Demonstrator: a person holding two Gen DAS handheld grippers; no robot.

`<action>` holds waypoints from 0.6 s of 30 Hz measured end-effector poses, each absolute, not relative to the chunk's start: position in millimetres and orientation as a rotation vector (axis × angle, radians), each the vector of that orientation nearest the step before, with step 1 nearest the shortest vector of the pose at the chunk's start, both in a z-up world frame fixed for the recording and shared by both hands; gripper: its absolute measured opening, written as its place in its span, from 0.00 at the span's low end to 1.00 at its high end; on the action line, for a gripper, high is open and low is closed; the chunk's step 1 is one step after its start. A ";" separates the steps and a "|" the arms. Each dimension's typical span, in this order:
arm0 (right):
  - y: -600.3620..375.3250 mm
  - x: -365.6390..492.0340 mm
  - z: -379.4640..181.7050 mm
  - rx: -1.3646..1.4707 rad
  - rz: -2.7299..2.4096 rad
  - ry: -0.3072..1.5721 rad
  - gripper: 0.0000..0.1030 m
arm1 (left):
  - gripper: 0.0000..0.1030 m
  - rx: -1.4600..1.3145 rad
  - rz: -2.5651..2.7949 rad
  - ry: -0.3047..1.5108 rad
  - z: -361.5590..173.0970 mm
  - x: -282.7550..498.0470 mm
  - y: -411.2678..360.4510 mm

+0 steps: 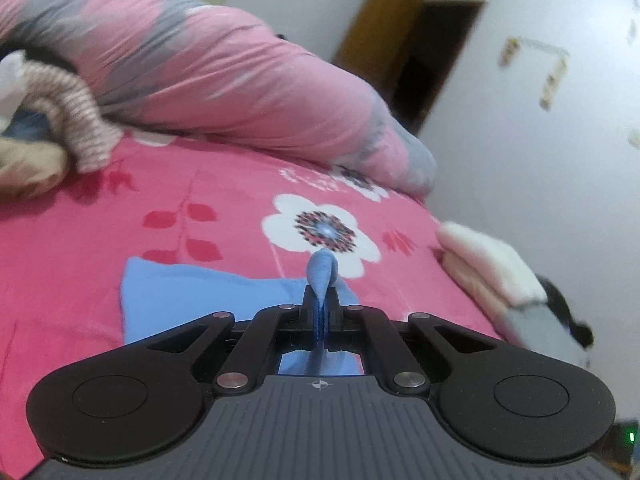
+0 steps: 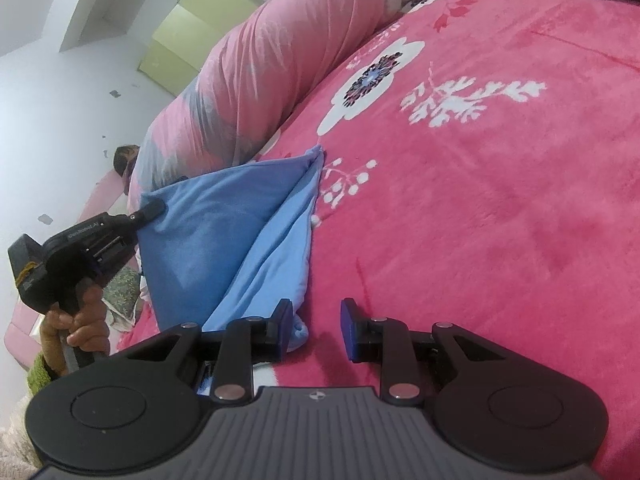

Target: Fold clothes

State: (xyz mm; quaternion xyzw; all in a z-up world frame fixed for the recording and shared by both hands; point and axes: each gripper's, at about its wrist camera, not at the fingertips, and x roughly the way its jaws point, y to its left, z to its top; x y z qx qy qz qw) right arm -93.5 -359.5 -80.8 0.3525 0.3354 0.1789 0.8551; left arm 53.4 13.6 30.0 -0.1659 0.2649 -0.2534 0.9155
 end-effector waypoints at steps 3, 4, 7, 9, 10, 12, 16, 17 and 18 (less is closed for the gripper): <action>-356.8 -93.1 -78.1 0.729 0.360 0.721 0.27 | 0.00 -0.441 -0.402 0.484 30.4 48.0 46.5; -355.5 -93.0 -76.7 0.721 0.354 0.727 0.27 | 0.00 -0.469 -0.347 0.451 32.8 40.8 64.9; -351.0 -91.4 -74.3 0.691 0.338 0.743 0.27 | 0.00 -0.534 -0.129 0.338 37.7 4.5 131.4; -348.9 -89.9 -73.6 0.675 0.328 0.753 0.27 | 0.00 -0.553 0.042 0.311 29.6 -27.7 171.7; -347.8 -88.6 -73.2 0.669 0.323 0.759 0.27 | 0.00 -0.558 0.125 0.310 23.3 -43.8 189.9; -345.6 -86.8 -72.1 0.661 0.312 0.768 0.27 | 0.00 -0.565 0.267 0.337 5.5 -70.0 219.6; -341.9 -83.9 -69.9 0.649 0.289 0.783 0.27 | 0.01 -0.664 0.363 0.458 -37.6 -89.7 248.6; -341.2 -83.7 -69.3 0.650 0.282 0.785 0.28 | 0.02 -0.687 0.368 0.466 -43.3 -93.3 252.1; -340.6 -83.6 -68.8 0.651 0.275 0.788 0.28 | 0.05 -0.710 0.373 0.473 -49.0 -96.8 255.6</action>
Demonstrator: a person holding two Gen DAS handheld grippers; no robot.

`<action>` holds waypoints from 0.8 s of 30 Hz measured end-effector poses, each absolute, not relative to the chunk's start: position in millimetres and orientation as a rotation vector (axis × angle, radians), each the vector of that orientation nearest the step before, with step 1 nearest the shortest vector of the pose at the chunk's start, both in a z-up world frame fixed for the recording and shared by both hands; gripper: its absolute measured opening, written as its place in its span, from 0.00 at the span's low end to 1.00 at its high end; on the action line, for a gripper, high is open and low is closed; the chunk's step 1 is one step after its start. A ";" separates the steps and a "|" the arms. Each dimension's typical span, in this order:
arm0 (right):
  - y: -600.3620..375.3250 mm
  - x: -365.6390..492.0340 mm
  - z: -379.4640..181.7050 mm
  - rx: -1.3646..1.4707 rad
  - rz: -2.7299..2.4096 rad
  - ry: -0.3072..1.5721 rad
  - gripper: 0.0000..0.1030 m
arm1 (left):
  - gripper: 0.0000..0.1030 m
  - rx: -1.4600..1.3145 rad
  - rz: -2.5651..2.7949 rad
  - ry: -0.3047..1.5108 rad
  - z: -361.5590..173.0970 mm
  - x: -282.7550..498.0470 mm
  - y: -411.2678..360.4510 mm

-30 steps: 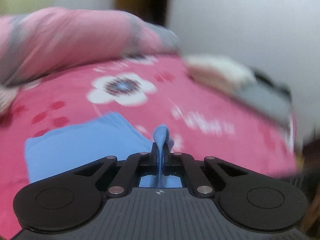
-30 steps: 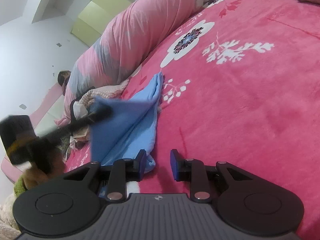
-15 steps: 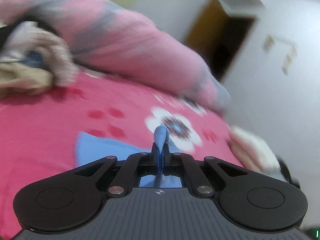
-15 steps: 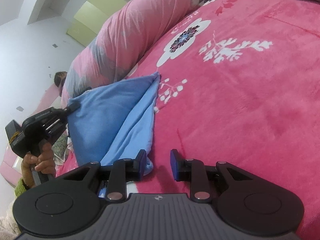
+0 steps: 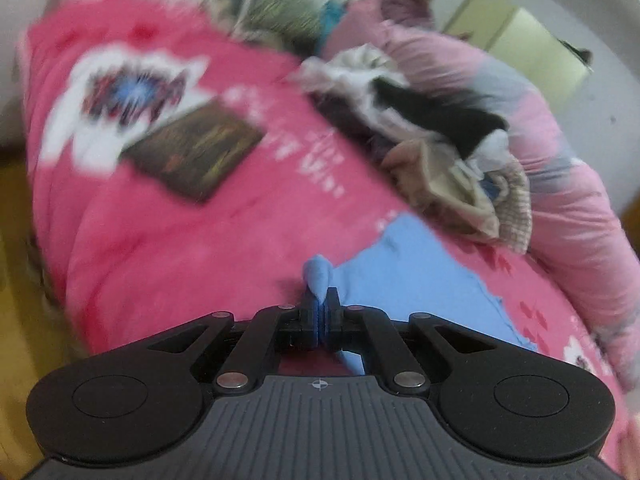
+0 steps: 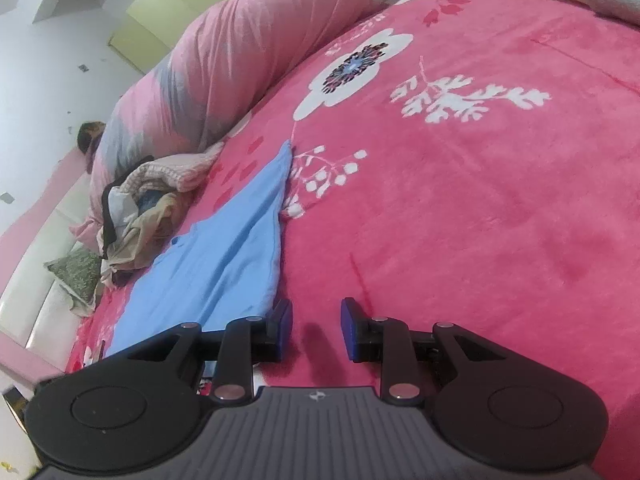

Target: Fold clothes

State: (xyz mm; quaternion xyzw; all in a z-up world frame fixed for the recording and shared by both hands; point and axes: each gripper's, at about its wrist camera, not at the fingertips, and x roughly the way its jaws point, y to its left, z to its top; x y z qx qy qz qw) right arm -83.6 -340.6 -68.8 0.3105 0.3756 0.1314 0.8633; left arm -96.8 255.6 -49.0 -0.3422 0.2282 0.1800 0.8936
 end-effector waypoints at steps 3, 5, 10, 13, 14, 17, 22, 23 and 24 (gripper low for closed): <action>-339.1 -84.1 -68.1 0.660 0.258 0.791 0.28 | 0.07 -0.728 0.362 0.476 -49.3 -101.0 259.2; -338.8 -85.4 -67.5 0.670 0.249 0.791 0.29 | 0.14 -0.740 0.364 0.460 -43.2 -104.9 262.8; -337.0 -92.0 -64.1 0.694 0.266 0.792 0.29 | 0.32 -0.713 0.439 0.355 -28.5 -131.6 273.7; -332.8 -94.9 -61.1 0.699 0.324 0.799 0.29 | 0.32 -0.615 0.427 0.322 -10.8 -142.9 265.0; -331.2 -95.1 -61.2 0.708 0.339 0.806 0.29 | 0.32 -0.565 0.394 0.321 -5.3 -141.6 256.6; -327.2 -94.8 -63.0 0.716 0.359 0.822 0.29 | 0.34 -0.441 0.195 0.358 4.8 -128.2 213.7; -335.8 -103.2 -62.8 0.800 0.364 0.797 0.33 | 0.38 -0.299 -0.228 0.487 5.3 -92.9 122.1; -339.7 -106.2 -63.5 0.833 0.367 0.788 0.36 | 0.38 -0.266 -0.310 0.519 2.9 -86.6 101.8; -344.1 -109.0 -65.6 0.872 0.372 0.781 0.37 | 0.38 -0.214 -0.376 0.532 1.2 -84.2 82.8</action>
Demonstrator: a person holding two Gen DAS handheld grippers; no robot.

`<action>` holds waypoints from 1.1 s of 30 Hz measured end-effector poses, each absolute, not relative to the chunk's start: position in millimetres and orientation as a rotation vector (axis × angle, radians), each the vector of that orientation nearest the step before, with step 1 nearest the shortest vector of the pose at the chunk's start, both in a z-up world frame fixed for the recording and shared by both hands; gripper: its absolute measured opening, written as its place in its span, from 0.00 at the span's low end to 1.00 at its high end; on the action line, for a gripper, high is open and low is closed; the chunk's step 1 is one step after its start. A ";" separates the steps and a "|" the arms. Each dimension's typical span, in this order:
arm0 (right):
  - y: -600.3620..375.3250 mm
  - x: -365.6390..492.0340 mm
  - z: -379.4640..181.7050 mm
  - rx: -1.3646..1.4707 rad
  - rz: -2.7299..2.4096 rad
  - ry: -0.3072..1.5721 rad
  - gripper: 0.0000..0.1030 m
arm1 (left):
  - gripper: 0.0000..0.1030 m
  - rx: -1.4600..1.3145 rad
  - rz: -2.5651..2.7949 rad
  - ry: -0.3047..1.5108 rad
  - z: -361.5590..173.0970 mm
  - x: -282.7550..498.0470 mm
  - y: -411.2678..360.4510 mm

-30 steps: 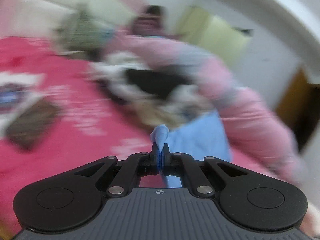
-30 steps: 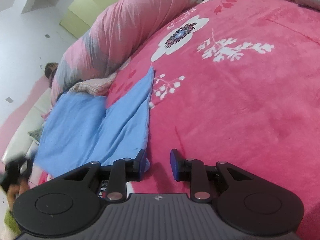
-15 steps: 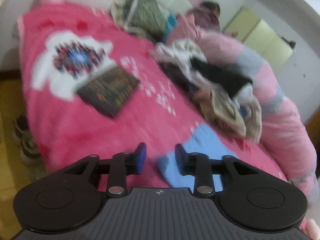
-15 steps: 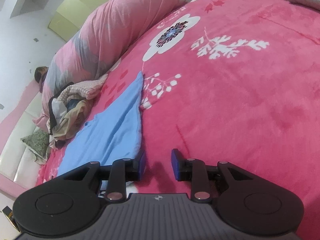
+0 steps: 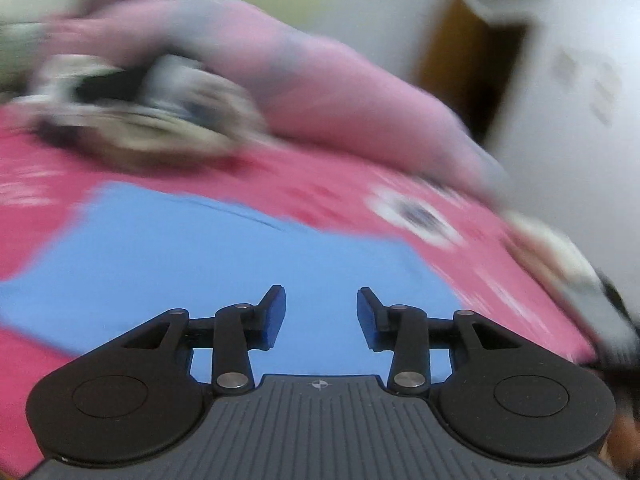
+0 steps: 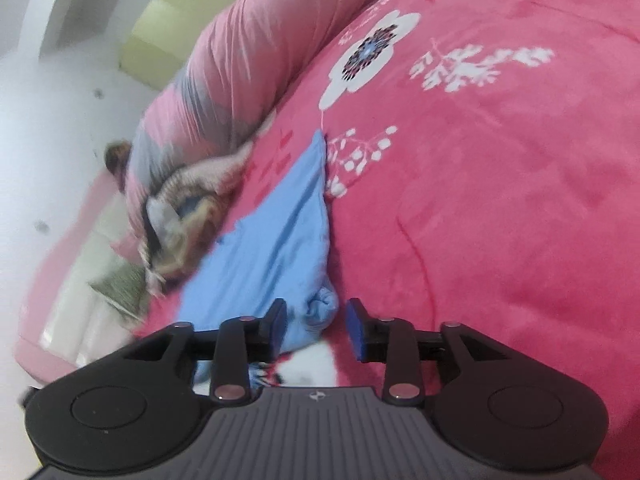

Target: Fold clothes

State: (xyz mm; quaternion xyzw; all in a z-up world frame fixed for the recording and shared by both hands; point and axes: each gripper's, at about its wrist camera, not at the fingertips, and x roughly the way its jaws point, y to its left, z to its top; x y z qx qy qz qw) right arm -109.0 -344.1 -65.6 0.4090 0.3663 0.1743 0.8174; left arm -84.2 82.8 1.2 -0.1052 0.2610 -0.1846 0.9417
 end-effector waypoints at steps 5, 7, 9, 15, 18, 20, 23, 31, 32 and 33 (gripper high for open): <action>-355.7 -112.7 -76.0 0.944 0.347 0.764 0.37 | 0.40 0.180 -0.703 0.511 -7.3 -92.2 -17.3; -363.2 -113.2 -77.6 0.969 0.345 0.738 0.37 | 0.42 0.342 -0.792 0.491 -16.1 -99.3 -50.5; -369.2 -114.1 -77.8 0.968 0.339 0.719 0.37 | 0.42 0.480 -0.847 0.469 -28.2 -104.3 -80.4; -383.9 -119.2 -82.4 0.987 0.334 0.691 0.37 | 0.29 0.590 -0.843 0.461 -47.1 -89.7 -120.5; -388.6 -119.3 -85.7 1.012 0.339 0.677 0.36 | 0.08 0.504 -0.798 0.473 -40.6 -72.9 -118.6; -389.5 -116.4 -85.7 1.018 0.343 0.671 0.37 | 0.07 0.354 -0.765 0.448 -18.7 -63.7 -101.5; -389.4 -103.9 -86.2 1.055 0.358 0.673 0.37 | 0.07 0.083 -0.720 0.440 13.4 -42.1 -65.3; -381.6 -43.7 -94.0 1.269 0.426 0.738 0.37 | 0.07 -0.285 -0.679 0.480 36.7 -1.0 -5.2; -377.8 -32.2 -94.2 1.285 0.436 0.761 0.37 | 0.07 -0.307 -0.681 0.484 36.5 0.5 -2.3; -373.8 -20.2 -94.5 1.300 0.450 0.784 0.37 | 0.07 -0.328 -0.684 0.481 36.5 0.9 -0.5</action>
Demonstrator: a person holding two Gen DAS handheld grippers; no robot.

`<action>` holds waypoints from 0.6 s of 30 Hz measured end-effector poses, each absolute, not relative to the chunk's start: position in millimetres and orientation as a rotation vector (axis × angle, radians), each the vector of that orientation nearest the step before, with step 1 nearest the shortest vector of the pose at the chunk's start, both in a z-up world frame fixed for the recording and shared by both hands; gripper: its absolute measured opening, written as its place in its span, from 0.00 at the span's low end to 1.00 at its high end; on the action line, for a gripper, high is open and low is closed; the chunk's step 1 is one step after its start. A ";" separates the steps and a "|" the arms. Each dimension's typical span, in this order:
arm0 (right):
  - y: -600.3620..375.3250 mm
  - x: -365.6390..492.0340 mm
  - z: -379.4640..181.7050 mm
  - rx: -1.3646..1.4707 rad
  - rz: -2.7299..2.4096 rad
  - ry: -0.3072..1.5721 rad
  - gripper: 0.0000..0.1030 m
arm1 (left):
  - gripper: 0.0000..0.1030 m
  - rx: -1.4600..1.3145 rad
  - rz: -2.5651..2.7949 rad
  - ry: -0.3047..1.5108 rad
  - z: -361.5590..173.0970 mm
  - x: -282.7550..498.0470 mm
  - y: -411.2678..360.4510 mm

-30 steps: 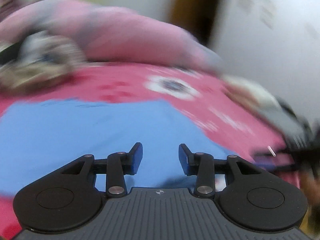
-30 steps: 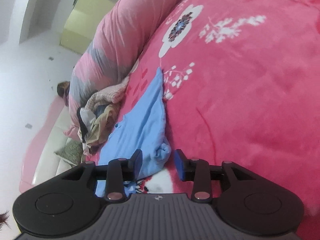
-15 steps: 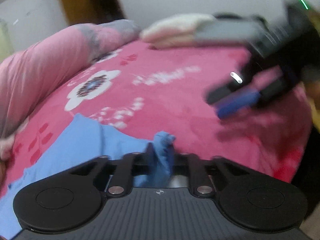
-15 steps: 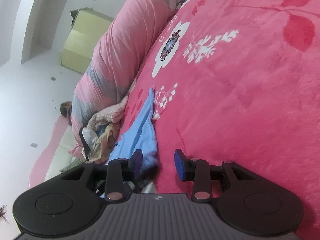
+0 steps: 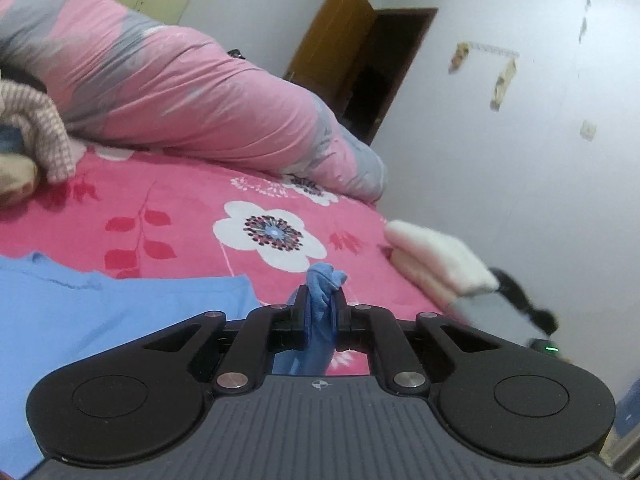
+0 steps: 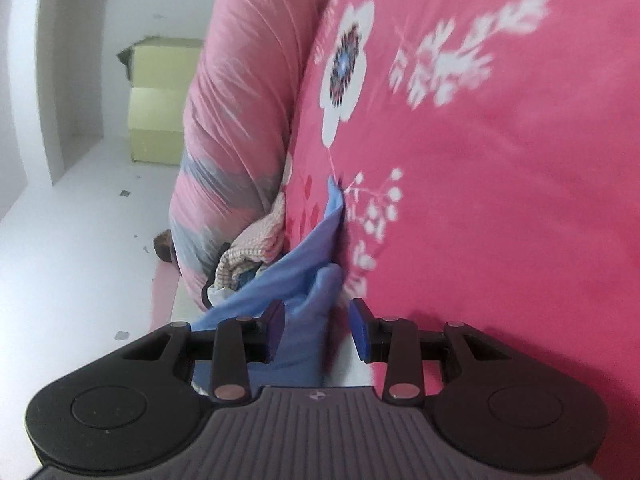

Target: Fold clothes

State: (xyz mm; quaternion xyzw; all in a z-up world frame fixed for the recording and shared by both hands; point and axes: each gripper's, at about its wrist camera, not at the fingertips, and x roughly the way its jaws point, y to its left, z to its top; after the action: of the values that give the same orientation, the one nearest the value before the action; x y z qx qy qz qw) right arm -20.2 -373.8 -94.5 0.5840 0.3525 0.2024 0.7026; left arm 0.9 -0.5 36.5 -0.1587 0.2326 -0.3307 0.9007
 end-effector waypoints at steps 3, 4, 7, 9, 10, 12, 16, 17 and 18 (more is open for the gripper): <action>-357.9 12.5 -98.6 1.325 0.476 0.875 0.37 | 0.07 -0.354 -0.694 0.458 38.2 -3.2 5.0; -351.7 21.9 -100.7 1.331 0.476 0.908 0.37 | 0.07 -0.361 -0.701 0.455 38.7 -3.6 6.3; -336.9 46.5 -108.1 1.380 0.471 0.983 0.37 | 0.07 -0.378 -0.713 0.450 38.1 -4.6 11.1; -334.4 58.1 -108.0 1.402 0.464 0.980 0.37 | 0.07 -0.387 -0.719 0.451 36.0 -5.5 13.9; -333.5 63.5 -107.4 1.408 0.465 0.978 0.37 | 0.07 -0.391 -0.722 0.451 35.1 -6.5 15.3; -329.0 72.0 -109.0 1.428 0.495 1.011 0.37 | 0.07 -0.396 -0.729 0.452 33.2 -8.2 17.1; -312.4 75.2 -114.3 1.396 0.512 1.101 0.37 | 0.07 -0.400 -0.747 0.448 30.0 -12.3 18.4; -309.2 76.6 -115.8 1.384 0.517 1.116 0.37 | 0.07 -0.396 -0.753 0.445 29.4 -14.1 18.1; -306.7 78.5 -116.5 1.372 0.525 1.119 0.32 | 0.07 -0.399 -0.761 0.442 28.7 -15.4 18.0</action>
State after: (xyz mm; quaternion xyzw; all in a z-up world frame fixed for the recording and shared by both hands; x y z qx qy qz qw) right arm 78.5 -306.7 -116.5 0.5924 0.4835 0.2269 0.6031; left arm -15.4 18.0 28.7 -0.1917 0.2126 -0.3657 0.8856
